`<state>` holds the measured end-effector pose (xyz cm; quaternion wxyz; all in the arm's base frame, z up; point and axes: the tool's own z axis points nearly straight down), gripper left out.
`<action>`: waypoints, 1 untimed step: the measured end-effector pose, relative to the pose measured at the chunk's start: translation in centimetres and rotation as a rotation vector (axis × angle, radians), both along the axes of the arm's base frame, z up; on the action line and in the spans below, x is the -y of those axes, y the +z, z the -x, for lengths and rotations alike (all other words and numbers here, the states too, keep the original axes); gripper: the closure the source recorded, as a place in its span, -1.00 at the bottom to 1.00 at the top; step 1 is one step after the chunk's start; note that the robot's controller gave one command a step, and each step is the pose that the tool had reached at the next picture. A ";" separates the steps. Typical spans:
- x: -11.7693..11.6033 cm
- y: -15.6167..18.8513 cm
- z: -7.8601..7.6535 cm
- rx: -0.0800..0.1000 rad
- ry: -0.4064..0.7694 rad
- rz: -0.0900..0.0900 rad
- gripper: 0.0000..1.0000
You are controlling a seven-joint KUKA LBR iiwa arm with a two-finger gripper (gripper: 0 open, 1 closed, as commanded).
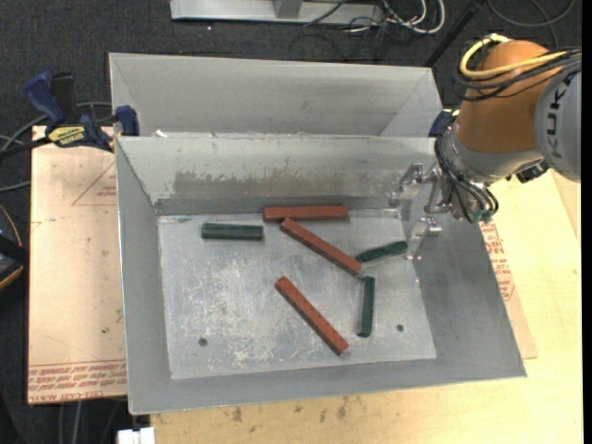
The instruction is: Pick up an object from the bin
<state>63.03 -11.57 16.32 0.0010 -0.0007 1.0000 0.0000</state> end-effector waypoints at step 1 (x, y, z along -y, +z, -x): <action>0.0 0.0 0.0 0.000 0.000 0.000 -1.00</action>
Offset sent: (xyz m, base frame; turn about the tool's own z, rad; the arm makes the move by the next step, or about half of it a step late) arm -0.0079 -0.0026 -0.0925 -0.0055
